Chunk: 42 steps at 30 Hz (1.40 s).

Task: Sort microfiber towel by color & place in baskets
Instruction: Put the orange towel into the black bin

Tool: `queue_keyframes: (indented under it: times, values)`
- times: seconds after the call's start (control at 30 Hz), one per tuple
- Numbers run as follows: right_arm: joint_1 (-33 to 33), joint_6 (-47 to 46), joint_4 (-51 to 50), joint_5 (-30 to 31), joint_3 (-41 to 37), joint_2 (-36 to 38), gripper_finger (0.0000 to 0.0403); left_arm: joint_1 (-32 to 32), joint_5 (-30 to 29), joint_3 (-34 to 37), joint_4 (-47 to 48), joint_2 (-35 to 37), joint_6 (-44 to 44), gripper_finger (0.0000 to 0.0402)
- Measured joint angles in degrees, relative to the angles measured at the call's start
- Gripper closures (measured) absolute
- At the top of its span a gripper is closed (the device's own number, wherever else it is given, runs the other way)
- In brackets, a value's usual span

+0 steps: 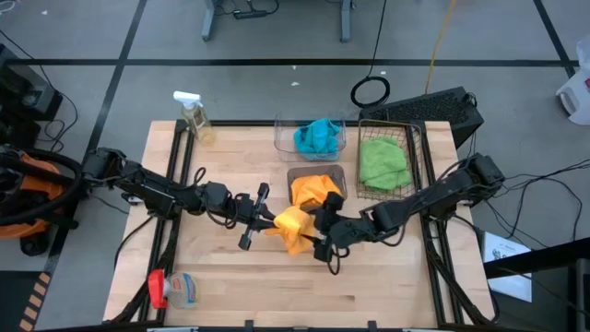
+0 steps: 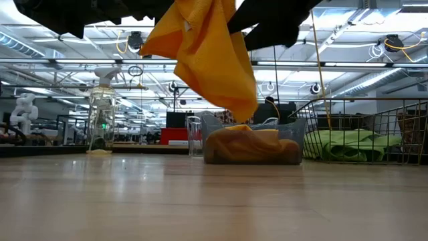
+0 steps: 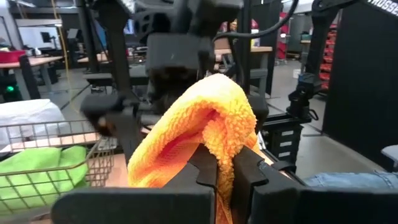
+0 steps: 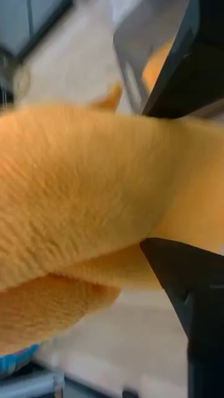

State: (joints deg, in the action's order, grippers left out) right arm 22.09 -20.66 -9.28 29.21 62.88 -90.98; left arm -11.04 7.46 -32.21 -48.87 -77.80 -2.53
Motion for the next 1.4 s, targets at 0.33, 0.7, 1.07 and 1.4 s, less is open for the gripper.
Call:
queue_keyframes:
  times: [0.33,0.7,1.07,1.4]
  values:
    - [1.4,-2.8,2.0,-4.0,-0.3,-4.0,0.0298,-0.8,-1.0,0.0,2.4,2.1,-1.4,0.0390]
    - [1.9,-5.1,12.2,6.4,-0.3,-3.1,0.0397,-1.2,-1.9,0.0,6.1,2.1,-3.1,0.0390]
    - [1.9,1.0,23.5,-3.7,-0.3,-2.8,0.0341,-1.4,-6.2,0.0,7.7,2.1,-4.3,0.0380]
    - [1.6,-4.5,22.8,-0.9,-0.3,-2.8,0.0128,-2.0,-5.8,0.0,7.5,2.1,-4.4,0.0377]
